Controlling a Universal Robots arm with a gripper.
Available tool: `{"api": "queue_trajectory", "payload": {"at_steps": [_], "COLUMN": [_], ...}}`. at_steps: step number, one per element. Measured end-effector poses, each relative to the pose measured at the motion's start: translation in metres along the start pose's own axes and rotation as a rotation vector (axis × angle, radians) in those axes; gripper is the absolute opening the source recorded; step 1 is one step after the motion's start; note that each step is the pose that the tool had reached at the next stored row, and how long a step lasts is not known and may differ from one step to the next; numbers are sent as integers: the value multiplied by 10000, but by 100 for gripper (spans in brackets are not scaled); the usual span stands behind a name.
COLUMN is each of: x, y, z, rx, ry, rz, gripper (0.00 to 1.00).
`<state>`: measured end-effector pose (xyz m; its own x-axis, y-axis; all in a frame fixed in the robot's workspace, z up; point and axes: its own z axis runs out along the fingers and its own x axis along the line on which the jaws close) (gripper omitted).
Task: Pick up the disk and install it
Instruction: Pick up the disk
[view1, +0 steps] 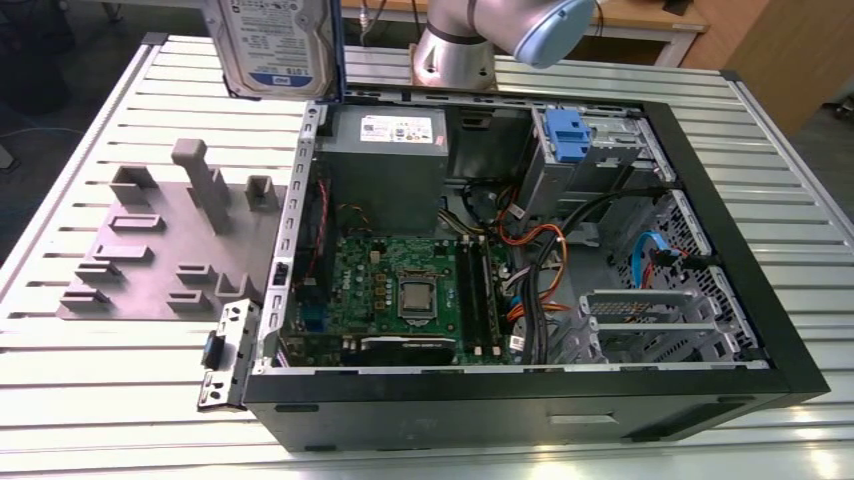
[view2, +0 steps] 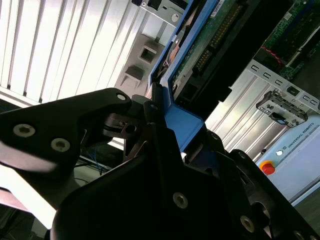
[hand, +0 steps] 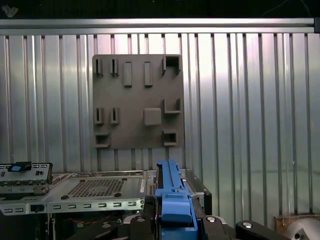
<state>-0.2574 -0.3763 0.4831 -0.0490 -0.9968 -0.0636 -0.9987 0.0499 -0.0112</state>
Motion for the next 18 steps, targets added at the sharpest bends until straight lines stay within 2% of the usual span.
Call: {"api": "queue_trajectory", "payload": {"at_steps": [18], "x": [-3], "y": [-65], "z": [3], "rx": [0], "ry": [3], "rz": [-1], "gripper": [37]}}
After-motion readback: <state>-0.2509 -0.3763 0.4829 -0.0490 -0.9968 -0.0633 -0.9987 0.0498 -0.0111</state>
